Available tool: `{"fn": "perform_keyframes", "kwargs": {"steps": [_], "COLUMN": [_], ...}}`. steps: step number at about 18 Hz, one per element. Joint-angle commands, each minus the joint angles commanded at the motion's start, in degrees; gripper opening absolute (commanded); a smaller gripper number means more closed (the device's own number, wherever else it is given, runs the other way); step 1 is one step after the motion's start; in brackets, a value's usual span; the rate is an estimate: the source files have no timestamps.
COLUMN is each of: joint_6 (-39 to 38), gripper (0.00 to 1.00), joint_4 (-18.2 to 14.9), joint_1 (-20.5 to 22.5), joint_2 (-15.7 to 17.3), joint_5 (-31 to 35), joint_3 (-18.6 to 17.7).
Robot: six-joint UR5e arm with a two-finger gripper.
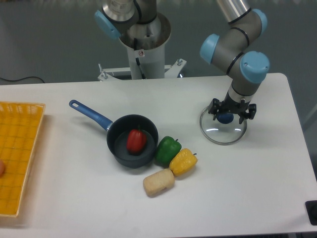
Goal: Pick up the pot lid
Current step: 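Close the gripper fingers on the blue knob of the glass lid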
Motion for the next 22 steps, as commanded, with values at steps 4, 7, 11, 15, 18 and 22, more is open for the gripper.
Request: {"fn": "perform_keyframes", "kwargs": {"steps": [4, 7, 11, 15, 18, 22], "joint_6": [-0.1, -0.1, -0.1, 0.1, 0.2, 0.2], "gripper": [0.99, 0.99, 0.99, 0.97, 0.94, 0.87], "joint_4": [0.1, 0.1, 0.1, 0.0, -0.1, -0.1], "joint_1": [-0.3, -0.4, -0.4, -0.3, -0.4, -0.4], "joint_2": [-0.1, -0.1, 0.1, 0.4, 0.5, 0.6], "joint_5": [0.4, 0.4, 0.4, 0.3, 0.3, 0.3], "joint_3": [-0.3, -0.8, -1.0, -0.9, -0.9, -1.0]}}
